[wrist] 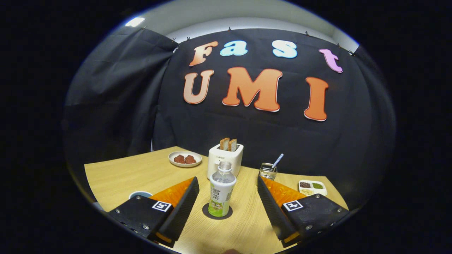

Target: Take the bottle from table, then pour the juice into the cup, finally place the bottle on the coaster

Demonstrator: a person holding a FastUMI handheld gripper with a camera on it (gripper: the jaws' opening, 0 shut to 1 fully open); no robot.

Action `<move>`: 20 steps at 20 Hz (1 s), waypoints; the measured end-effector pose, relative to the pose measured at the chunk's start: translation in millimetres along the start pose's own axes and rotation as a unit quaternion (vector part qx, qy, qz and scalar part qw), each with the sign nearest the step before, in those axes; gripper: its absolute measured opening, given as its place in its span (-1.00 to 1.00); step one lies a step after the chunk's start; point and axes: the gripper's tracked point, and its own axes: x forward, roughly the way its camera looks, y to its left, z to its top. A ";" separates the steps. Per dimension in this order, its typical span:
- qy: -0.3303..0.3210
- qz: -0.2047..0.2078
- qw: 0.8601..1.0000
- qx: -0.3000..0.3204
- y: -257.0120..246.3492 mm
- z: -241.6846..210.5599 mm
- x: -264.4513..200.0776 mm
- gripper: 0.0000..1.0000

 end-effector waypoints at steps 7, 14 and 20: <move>-0.054 -0.085 0.995 0.007 -57.2 74.7 -78.2 0.98; -0.105 -0.118 0.987 0.008 -67.6 120.2 -128.5 0.97; -0.136 -0.111 0.984 0.005 -62.4 145.4 -140.3 0.97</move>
